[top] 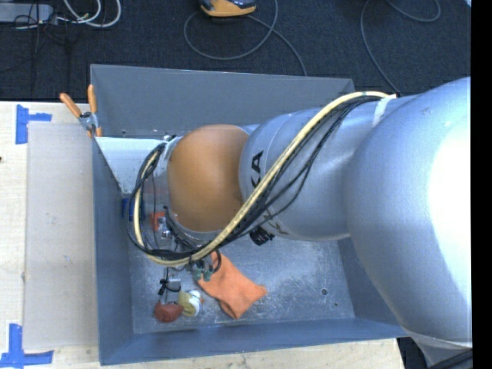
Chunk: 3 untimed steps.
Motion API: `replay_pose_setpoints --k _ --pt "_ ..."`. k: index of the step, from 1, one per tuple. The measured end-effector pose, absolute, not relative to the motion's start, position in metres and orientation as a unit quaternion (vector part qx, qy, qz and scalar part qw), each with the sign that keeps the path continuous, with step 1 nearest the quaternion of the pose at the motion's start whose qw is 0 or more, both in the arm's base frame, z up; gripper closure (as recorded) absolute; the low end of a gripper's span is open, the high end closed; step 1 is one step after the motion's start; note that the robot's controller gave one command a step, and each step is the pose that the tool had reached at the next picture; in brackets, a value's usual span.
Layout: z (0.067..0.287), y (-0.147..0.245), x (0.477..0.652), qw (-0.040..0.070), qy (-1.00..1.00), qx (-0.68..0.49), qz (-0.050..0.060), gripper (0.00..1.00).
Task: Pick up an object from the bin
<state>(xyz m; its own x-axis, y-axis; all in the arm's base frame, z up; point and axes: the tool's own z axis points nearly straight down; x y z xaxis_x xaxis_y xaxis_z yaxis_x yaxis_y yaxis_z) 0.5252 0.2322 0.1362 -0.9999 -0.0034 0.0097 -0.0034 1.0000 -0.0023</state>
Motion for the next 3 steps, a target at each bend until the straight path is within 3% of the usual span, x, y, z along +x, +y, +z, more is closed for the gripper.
replay_pose_setpoints --k 1,2,3 --pt "0.141 0.231 0.527 0.001 -1.0 -0.001 0.0 0.0" --pt "0.1 0.191 0.506 0.002 -1.0 0.01 0.0 0.0" --pt "0.081 0.139 0.499 0.003 -0.997 0.081 0.0 1.0"
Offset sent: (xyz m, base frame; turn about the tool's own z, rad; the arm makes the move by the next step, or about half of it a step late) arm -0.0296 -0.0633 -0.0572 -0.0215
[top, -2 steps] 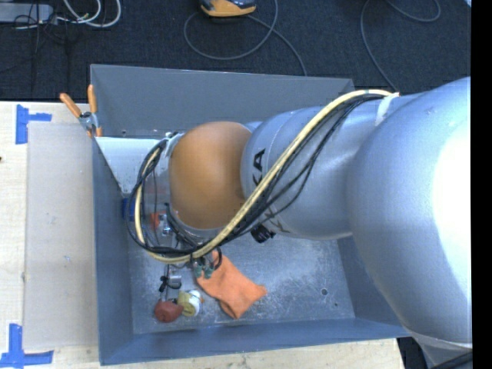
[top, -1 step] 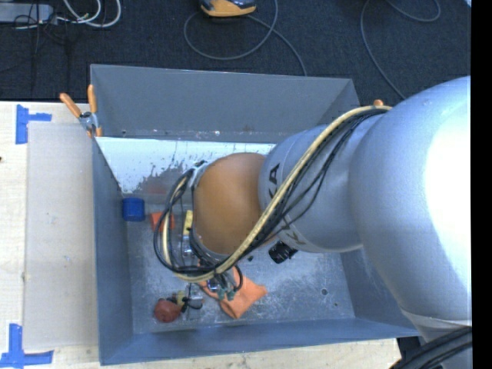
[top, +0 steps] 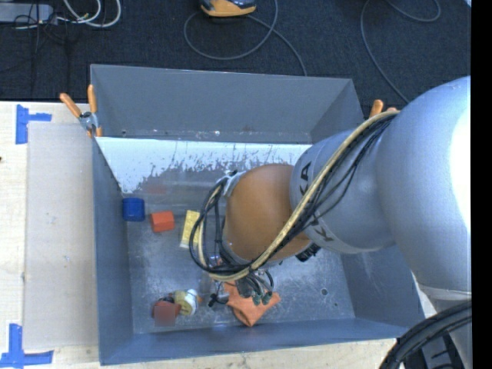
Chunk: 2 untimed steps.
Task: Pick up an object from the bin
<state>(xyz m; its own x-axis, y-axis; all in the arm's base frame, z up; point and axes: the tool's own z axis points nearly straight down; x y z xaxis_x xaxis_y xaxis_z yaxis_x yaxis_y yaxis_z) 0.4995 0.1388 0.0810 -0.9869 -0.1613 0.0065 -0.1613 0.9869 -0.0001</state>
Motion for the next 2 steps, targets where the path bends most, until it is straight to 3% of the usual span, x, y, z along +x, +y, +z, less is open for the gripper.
replay_pose_setpoints --k 1,2 --pt "0.081 0.139 0.499 0.003 -0.997 0.081 0.0 1.0" --pt "0.086 0.101 0.495 0.004 -0.995 0.1 -0.001 1.0"
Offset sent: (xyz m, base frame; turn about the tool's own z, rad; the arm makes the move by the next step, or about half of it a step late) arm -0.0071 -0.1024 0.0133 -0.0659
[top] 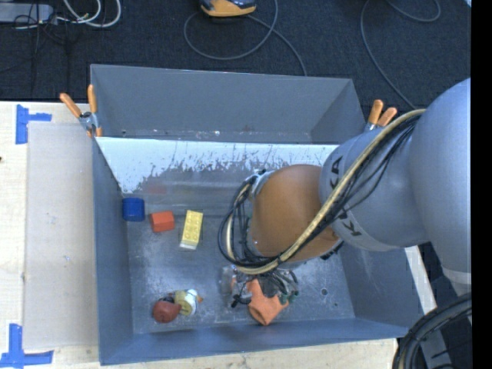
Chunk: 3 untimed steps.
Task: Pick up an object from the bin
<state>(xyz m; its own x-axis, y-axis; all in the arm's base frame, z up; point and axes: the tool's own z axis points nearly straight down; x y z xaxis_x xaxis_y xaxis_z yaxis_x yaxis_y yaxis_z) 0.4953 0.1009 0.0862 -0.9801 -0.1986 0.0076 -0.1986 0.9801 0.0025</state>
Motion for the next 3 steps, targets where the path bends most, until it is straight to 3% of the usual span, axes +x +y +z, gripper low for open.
replay_pose_setpoints --k 2,3 --pt "0.078 0.054 0.528 0.003 -0.96 0.281 -0.002 1.0" --pt "0.082 -0.008 0.544 0.004 -0.966 0.258 0.001 0.0"
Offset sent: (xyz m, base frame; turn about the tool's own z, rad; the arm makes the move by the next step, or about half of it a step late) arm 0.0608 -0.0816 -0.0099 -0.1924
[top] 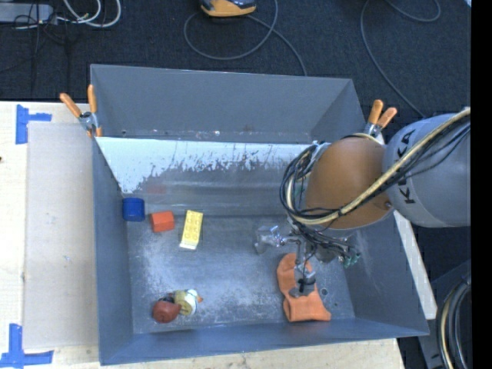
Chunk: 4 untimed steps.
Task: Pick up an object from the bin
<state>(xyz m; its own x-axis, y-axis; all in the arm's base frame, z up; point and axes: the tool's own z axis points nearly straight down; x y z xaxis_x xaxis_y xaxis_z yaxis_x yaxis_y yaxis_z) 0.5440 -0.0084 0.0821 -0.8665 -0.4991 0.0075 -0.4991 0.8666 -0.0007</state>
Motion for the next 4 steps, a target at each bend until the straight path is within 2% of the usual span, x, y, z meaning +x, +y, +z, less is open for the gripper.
replay_pose_setpoints --k 2,3,4 --pt "0.079 -0.017 0.539 0.003 -0.957 0.291 0.0 0.0" --pt "0.077 -0.039 0.522 0.005 -0.954 0.3 0.0 0.0" --pt "0.071 -0.059 0.531 0.003 -0.928 0.371 -0.001 1.0"
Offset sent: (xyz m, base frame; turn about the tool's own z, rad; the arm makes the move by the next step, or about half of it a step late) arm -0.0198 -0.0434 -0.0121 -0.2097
